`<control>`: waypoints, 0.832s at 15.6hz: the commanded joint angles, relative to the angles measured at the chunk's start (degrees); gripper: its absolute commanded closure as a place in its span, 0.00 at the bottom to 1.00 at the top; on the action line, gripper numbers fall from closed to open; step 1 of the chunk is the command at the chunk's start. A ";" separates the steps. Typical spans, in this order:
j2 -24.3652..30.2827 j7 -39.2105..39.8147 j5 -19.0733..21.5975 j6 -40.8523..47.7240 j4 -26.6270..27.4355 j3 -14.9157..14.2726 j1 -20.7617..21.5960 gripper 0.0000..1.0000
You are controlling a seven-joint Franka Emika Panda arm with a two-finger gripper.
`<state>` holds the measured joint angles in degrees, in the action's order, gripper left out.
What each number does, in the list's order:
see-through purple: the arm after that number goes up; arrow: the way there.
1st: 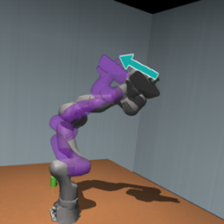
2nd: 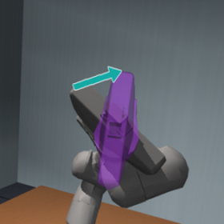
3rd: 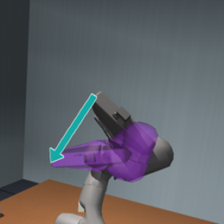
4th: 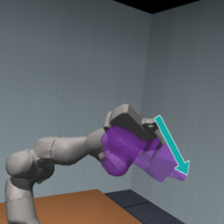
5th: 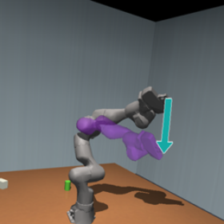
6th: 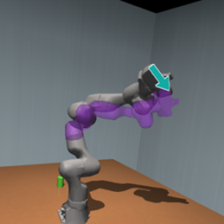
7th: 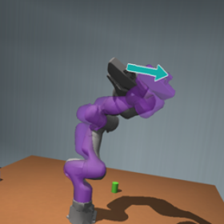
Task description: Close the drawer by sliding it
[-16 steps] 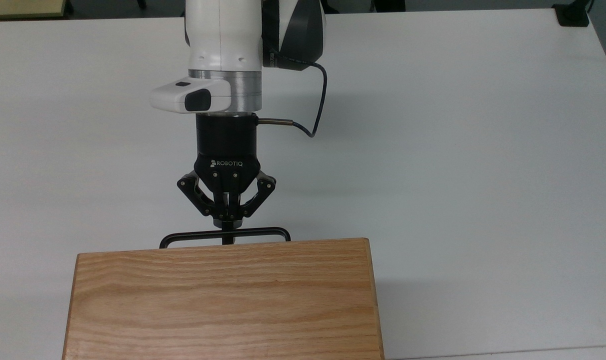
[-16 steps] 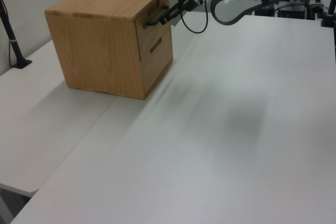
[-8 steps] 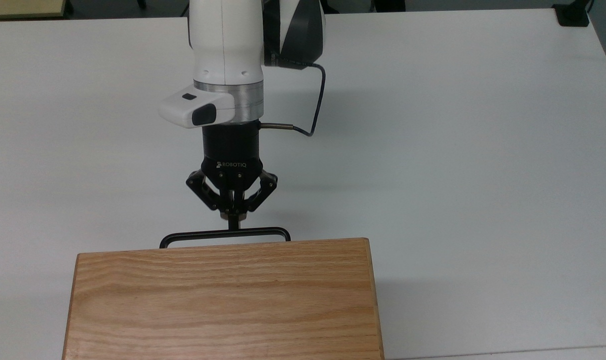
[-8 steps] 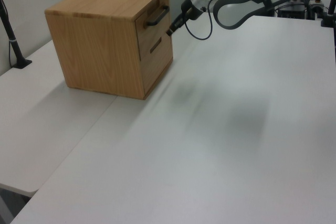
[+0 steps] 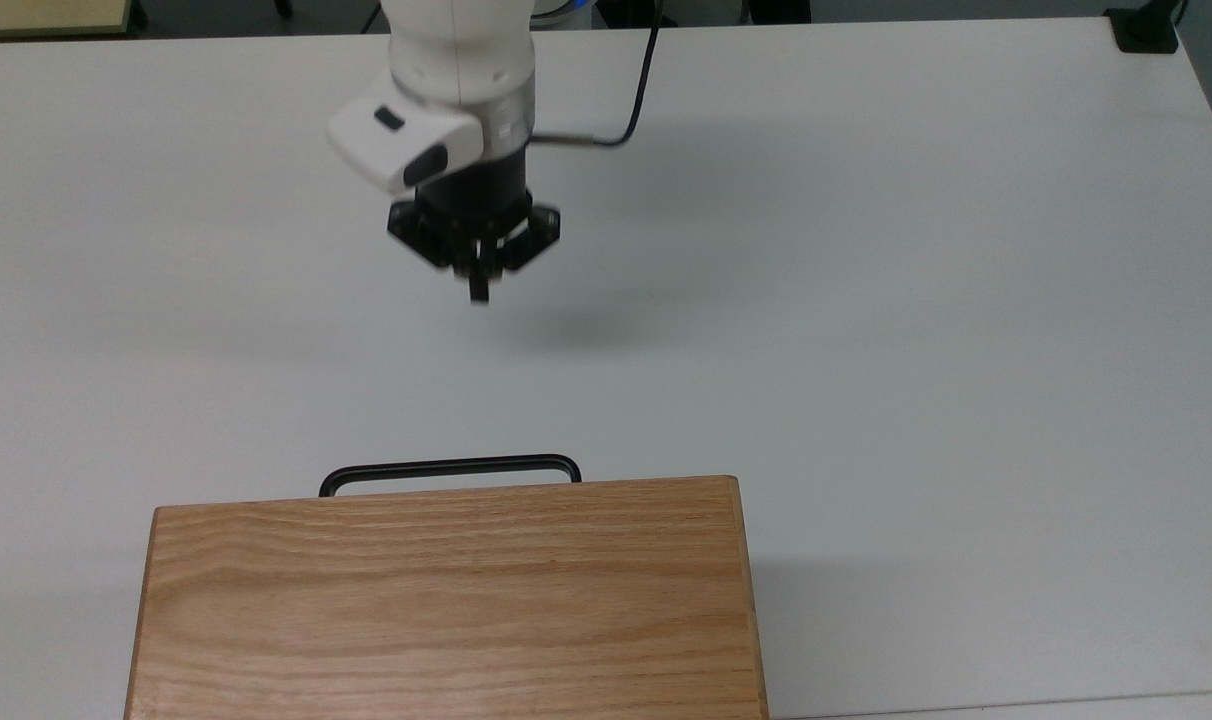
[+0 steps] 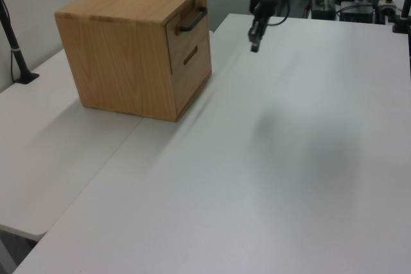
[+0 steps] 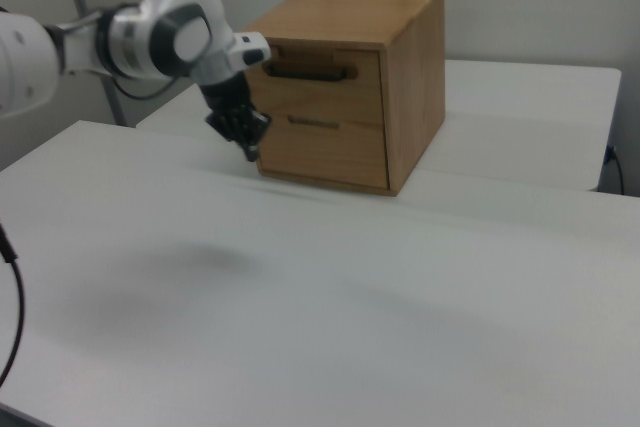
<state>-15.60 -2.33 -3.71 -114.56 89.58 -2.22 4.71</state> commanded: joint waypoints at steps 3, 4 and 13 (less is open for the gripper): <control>11.89 0.66 -0.07 14.00 5.42 1.78 -0.75 1.00; 13.73 0.57 -0.07 14.97 6.91 2.13 -1.10 1.00; 19.11 1.27 1.95 20.69 8.33 3.98 -4.09 0.42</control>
<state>1.74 -2.33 -2.82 -95.22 96.11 1.08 1.20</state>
